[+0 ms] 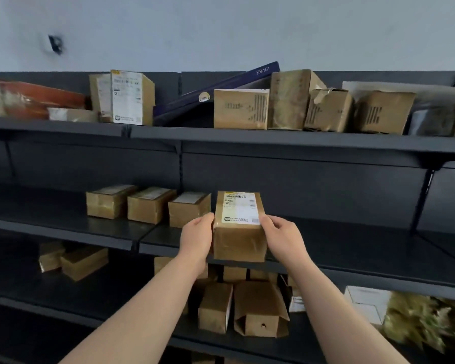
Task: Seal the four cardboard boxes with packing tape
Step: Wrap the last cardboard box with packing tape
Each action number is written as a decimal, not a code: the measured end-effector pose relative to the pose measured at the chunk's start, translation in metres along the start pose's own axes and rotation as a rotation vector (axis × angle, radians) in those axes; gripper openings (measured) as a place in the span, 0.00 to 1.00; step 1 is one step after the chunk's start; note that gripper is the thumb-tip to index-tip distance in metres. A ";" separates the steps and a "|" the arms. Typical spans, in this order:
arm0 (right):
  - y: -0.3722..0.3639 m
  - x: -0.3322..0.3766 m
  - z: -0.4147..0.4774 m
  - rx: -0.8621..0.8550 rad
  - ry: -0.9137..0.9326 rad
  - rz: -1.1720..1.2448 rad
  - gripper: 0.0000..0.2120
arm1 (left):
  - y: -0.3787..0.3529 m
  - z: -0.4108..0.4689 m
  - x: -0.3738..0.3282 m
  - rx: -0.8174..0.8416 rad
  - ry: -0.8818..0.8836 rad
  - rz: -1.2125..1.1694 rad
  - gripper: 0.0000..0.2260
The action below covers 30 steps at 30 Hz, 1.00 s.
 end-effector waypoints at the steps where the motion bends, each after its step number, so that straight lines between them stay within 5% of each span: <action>1: -0.009 0.003 0.009 -0.007 -0.002 0.004 0.21 | 0.006 0.013 -0.007 0.015 0.004 0.003 0.10; 14: -0.069 -0.003 0.092 -0.069 -0.145 0.029 0.23 | -0.009 0.158 -0.018 0.212 0.149 0.045 0.23; 30: -0.094 -0.074 0.172 -0.003 -0.239 0.053 0.18 | -0.044 0.238 0.005 0.182 0.194 0.093 0.19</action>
Point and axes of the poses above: each hand's wrist, its own z-axis towards the middle knuckle, its own y-axis out of the back of the hand, x = y × z, the point moved 2 cm from there along z, towards the middle knuckle, and after that the axes turned 10 degrees about y, right-handed, at the moved point
